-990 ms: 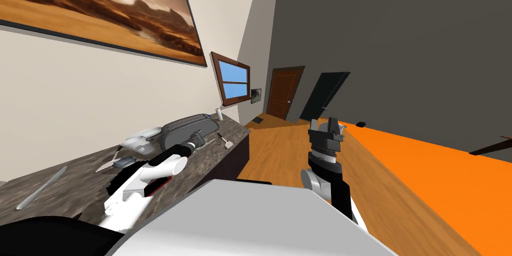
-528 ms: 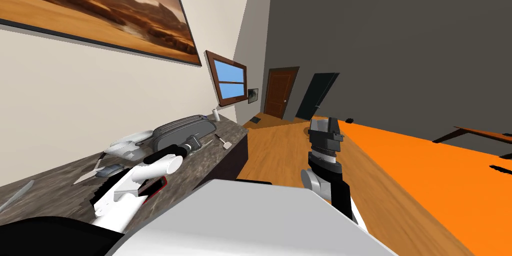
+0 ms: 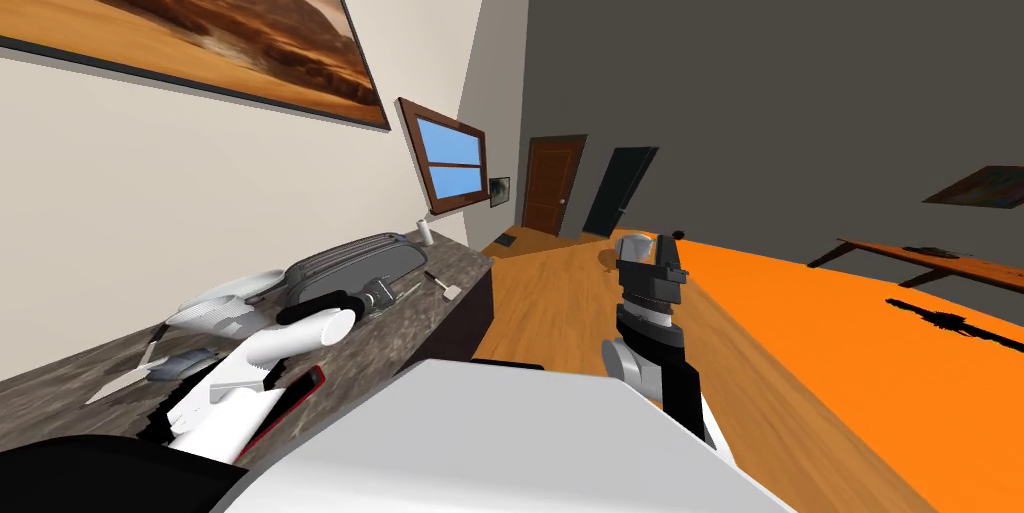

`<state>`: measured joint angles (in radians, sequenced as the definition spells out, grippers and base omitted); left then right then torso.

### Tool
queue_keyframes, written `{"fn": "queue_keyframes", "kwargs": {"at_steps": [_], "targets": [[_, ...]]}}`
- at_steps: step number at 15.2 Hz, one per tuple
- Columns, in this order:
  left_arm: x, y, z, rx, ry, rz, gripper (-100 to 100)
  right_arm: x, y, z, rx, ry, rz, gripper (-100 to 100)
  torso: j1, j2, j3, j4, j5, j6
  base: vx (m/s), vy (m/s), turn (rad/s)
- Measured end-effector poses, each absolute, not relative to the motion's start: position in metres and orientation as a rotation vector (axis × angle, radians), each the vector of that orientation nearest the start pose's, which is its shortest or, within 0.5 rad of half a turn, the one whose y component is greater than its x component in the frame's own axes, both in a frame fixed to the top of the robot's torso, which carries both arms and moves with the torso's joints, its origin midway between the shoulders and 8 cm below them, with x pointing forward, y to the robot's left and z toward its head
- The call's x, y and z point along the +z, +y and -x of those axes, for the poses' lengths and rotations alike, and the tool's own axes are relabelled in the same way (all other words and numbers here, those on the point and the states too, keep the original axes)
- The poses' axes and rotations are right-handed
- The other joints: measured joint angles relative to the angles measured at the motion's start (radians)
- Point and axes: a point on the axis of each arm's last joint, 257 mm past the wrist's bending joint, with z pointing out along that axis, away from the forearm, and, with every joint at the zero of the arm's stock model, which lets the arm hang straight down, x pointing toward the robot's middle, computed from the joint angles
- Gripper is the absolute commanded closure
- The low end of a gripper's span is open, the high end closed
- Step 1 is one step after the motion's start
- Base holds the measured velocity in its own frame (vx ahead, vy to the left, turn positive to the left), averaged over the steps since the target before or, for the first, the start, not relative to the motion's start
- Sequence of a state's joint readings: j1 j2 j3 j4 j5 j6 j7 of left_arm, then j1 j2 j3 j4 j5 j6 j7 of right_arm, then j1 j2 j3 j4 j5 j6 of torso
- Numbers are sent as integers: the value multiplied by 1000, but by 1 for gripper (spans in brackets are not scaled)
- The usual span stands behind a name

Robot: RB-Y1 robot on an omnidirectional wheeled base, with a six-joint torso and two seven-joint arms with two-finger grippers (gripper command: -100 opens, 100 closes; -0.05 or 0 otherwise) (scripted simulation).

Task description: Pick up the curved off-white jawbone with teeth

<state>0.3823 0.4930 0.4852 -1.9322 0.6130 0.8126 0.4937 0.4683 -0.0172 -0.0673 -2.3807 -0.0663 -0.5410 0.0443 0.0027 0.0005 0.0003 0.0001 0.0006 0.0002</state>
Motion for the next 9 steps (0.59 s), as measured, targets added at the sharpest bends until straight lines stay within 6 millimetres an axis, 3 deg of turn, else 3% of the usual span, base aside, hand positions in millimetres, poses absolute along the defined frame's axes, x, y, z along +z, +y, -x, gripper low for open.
{"fn": "queue_keyframes", "kwargs": {"at_steps": [9], "targets": [[-293,556,-325,-844,721,2429,-100,86,-294,-310,1285,476,-521,0,1,0,0,0,0,0,-22,28,-129]]}}
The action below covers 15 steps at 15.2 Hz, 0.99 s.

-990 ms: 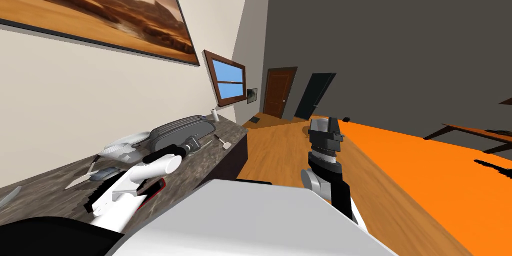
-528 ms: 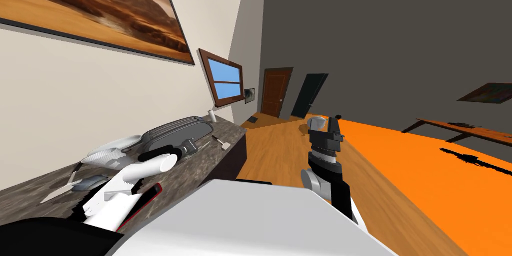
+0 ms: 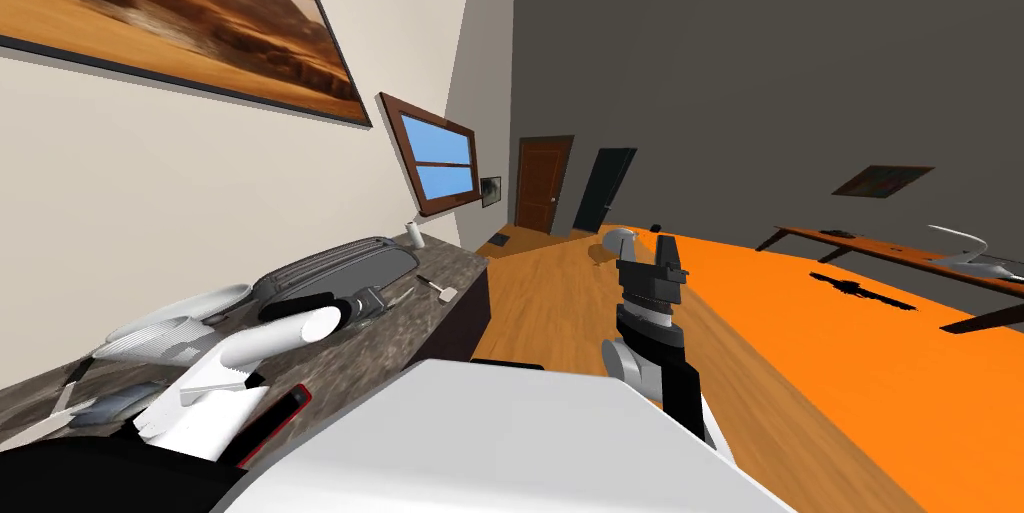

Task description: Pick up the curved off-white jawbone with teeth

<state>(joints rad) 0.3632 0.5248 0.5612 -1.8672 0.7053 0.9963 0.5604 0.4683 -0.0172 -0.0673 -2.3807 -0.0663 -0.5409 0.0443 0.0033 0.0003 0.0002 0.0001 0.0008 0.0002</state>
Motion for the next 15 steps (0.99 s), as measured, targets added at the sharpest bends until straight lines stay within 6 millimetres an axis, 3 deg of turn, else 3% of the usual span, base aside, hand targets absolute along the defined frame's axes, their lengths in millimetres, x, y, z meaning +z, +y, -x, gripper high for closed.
{"fn": "queue_keyframes", "kwargs": {"at_steps": [15], "targets": [[-316,560,-276,-738,520,2767,-100,86,-294,-309,1285,476,-521,0,0,0,0,0,0,0,-20,28,-115]]}}
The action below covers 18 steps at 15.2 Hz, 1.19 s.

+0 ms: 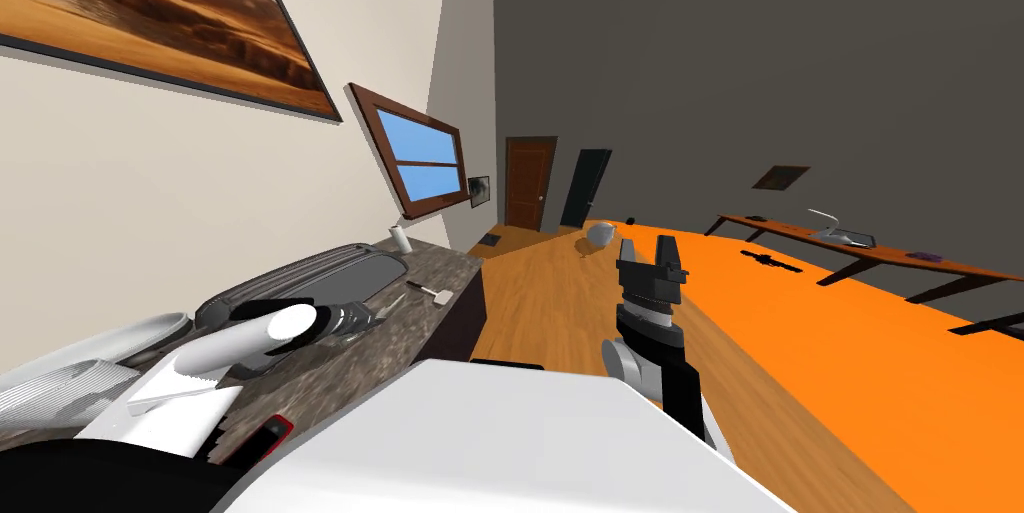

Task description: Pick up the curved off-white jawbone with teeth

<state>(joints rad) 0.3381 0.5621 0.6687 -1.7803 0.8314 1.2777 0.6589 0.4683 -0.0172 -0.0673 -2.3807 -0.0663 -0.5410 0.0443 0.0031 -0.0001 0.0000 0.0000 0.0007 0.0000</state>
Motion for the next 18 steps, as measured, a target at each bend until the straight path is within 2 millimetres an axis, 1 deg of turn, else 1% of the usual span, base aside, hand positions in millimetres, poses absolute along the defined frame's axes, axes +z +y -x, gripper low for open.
{"fn": "queue_keyframes", "kwargs": {"at_steps": [10,14,18], "targets": [[-320,553,-245,-677,366,2985,-100,86,-294,-309,1285,476,-521,0,0,0,0,0,0,0,-21,30,-105],[-320,550,-238,-662,332,3033,-100,86,-294,-309,1285,476,-521,0,0,-1,0,0,0,0,-8,19,-40],[-336,548,-239,-660,327,3033,-100,86,-294,-309,1285,476,-521,0,-2,-3,-2,-1,0,0,18,2,-10]]}}
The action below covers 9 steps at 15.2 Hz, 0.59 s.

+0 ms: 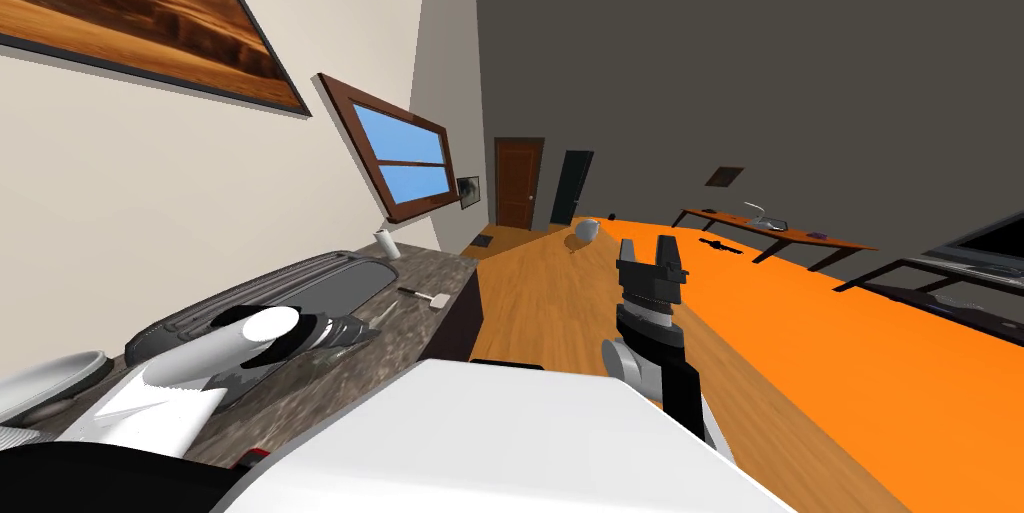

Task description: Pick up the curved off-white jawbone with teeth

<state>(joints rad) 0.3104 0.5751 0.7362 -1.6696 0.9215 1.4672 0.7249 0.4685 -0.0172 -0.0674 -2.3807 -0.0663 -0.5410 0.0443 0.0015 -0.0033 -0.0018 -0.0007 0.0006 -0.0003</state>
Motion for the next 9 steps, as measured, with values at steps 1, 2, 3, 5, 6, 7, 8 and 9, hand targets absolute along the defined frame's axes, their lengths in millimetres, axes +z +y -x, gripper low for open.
{"fn": "queue_keyframes", "kwargs": {"at_steps": [1,2,3,5,6,7,8,9], "targets": [[-337,548,-240,-662,328,3030,100,86,-294,-309,1285,476,-521,0,0,0,0,0,0,0,0,0,0],[-337,549,-240,-662,328,3030,100,86,-294,-309,1285,476,-521,0,0,1,0,0,0,0,0,0,0],[-337,549,-240,-662,328,3030,100,86,-294,-309,1285,476,-521,0,0,1,0,0,0,0,0,0,0],[-337,548,-240,-662,330,3030,100,86,-294,-309,1285,476,-521,0,1,1,0,0,0,0,0,0,0],[-337,548,-240,-662,330,3030,100,86,-294,-309,1285,476,-521,0,1,1,0,0,0,0,-9,-4,15],[-334,548,-240,-664,331,3029,100,86,-294,-309,1285,476,-521,0,1,1,1,0,0,-1,-16,-6,20],[-330,549,-239,-665,331,3029,100,86,-294,-309,1285,476,-521,0,0,2,1,0,0,-1,-23,-5,17],[-325,550,-238,-665,332,3029,100,86,-294,-309,1285,476,-521,0,0,3,1,1,-1,-1,-15,-1,9]]}}
